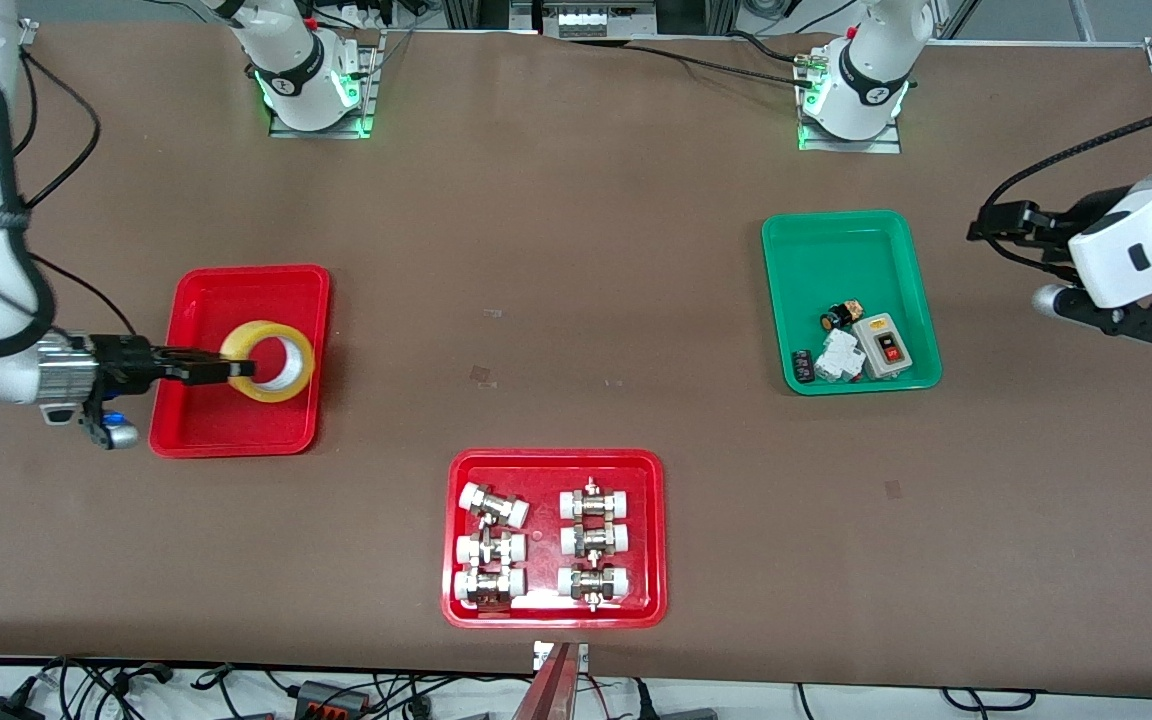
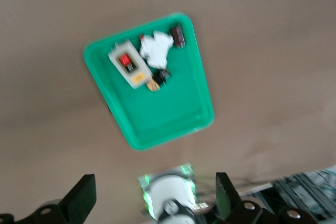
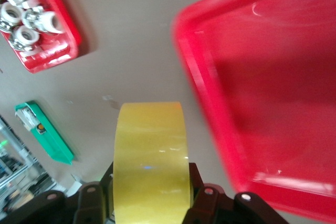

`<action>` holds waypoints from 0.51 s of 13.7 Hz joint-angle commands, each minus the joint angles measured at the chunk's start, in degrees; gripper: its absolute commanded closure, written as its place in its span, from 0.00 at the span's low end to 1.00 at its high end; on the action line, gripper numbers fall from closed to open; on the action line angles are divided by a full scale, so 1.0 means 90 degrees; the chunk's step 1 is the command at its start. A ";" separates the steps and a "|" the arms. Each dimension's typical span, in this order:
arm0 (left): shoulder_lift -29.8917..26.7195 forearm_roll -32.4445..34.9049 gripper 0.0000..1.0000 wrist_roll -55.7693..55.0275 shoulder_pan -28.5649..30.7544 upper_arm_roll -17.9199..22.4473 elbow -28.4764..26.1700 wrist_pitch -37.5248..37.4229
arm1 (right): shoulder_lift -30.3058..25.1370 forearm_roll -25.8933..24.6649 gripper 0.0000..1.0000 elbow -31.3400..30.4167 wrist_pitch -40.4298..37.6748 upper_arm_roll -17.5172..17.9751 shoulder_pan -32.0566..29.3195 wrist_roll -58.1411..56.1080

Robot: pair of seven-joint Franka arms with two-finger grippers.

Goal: Left arm passes tape to right arm into tray
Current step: 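Lower the tape into the empty red tray and open the right gripper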

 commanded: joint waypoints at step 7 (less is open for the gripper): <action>-0.1041 0.0465 0.00 -0.0052 -0.1881 0.1926 -0.0814 0.1469 | 0.0854 -0.0001 0.54 0.0122 -0.0373 0.0161 -0.0762 -0.1441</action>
